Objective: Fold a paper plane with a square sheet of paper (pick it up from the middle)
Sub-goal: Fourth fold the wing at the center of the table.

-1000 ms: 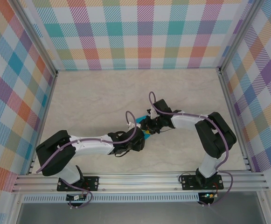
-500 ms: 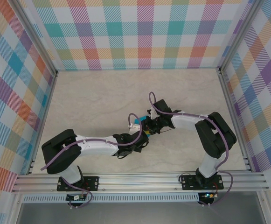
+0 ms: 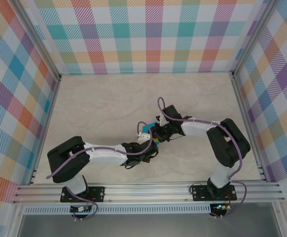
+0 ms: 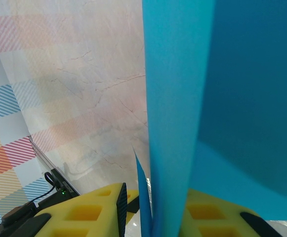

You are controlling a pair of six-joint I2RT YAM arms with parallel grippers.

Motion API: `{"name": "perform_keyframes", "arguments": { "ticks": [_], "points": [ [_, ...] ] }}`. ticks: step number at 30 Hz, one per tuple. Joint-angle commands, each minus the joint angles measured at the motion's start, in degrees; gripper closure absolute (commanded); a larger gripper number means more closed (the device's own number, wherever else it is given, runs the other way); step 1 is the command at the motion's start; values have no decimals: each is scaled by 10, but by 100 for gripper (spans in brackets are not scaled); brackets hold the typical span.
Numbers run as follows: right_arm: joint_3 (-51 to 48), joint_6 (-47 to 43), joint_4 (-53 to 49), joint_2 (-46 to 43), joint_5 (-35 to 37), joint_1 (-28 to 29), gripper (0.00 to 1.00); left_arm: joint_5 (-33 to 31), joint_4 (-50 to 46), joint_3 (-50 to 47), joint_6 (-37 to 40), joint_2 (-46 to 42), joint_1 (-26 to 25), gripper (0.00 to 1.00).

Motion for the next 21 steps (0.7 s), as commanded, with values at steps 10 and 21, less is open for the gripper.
{"name": "perform_keyframes", "arguments": {
  "ticks": [10,21],
  "points": [
    [13,-12,-9,1,-1,3,73,-19,-18,17,-5,4,-9,83],
    [15,-31,-42,-22,21,1,72,6,24,-12,-1,-19,4,94]
  ]
}}
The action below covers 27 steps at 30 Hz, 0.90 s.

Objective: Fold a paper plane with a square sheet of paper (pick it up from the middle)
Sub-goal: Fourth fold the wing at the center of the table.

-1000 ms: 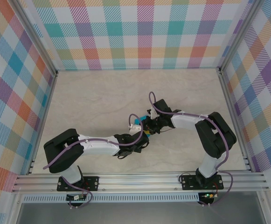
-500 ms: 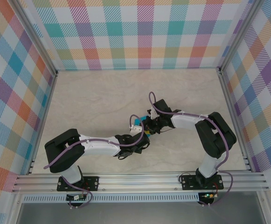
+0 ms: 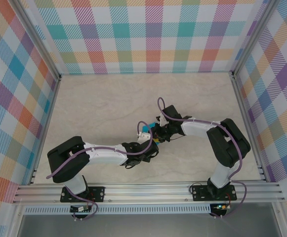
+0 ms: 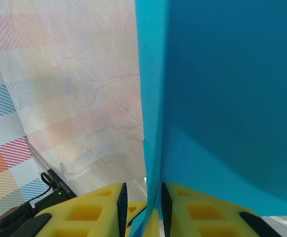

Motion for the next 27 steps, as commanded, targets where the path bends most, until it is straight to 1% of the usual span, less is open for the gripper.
{"name": "perform_keyframes", "arguments": {
  "ticks": [1,5,9,11,13,17,22,27],
  "points": [
    [13,-25,-35,-29,18,-1,72,20,33,-21,2,-25,8,95],
    [-2,-33,-47,-66,33,-16,68,84,95,-60,14,-54,32,97],
    [-28,-33,-46,-109,46,-31,62,166,165,-103,16,-79,73,98],
    [-39,-34,-41,-124,48,-33,62,201,188,-117,14,-83,91,98],
    [-47,-31,-29,-132,39,-32,64,236,214,-131,11,-82,108,98],
    [-58,-28,-1,-131,14,-31,69,285,248,-148,-1,-71,136,99],
    [-51,-22,16,-104,5,-12,73,346,298,-170,-16,-62,170,99],
    [-41,-3,57,-67,-10,5,79,390,310,-170,-18,-44,188,99]
  ]
}}
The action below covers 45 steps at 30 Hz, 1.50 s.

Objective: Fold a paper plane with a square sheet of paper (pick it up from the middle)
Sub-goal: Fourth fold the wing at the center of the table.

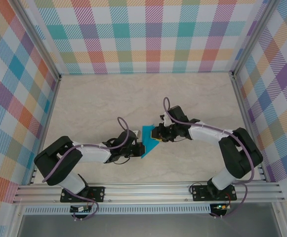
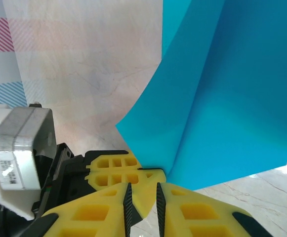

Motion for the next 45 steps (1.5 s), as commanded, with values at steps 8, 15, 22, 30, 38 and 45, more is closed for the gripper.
{"name": "perform_keyframes", "arguments": {
  "ticks": [8,15,22,30,38,45],
  "points": [
    [32,44,83,77,-28,16,85,67,51,-16,-20,25,36,99],
    [55,44,80,113,-17,16,87,85,51,-20,-24,24,55,99],
    [69,46,69,143,-5,14,87,117,66,-22,-38,44,74,99],
    [75,43,59,155,12,12,87,167,87,-19,-39,60,101,99],
    [66,41,67,134,0,11,87,219,58,8,-12,77,114,99],
    [41,44,98,110,-36,14,85,243,33,33,7,87,118,99]
  ]
}}
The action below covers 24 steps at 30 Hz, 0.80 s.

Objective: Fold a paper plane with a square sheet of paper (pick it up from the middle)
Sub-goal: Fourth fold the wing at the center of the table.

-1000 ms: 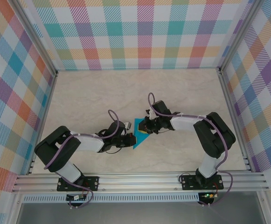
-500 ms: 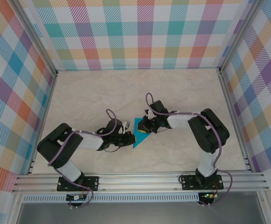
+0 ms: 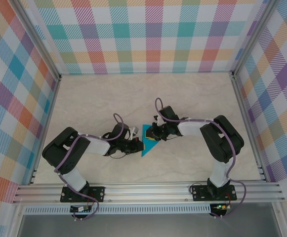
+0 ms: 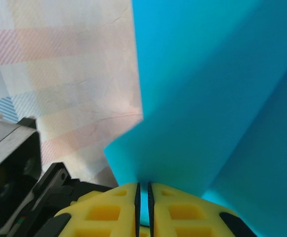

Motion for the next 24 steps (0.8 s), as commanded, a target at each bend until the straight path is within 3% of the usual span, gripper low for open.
{"name": "perform_keyframes", "arguments": {
  "ticks": [1,18,24],
  "points": [
    [-12,3,23,-23,-29,2,85,24,-25,21,22,11,11,99],
    [24,-5,-14,28,18,-3,85,33,-23,19,-4,39,31,99],
    [18,-5,-6,33,21,-5,85,14,-41,14,-2,29,31,93]
  ]
}}
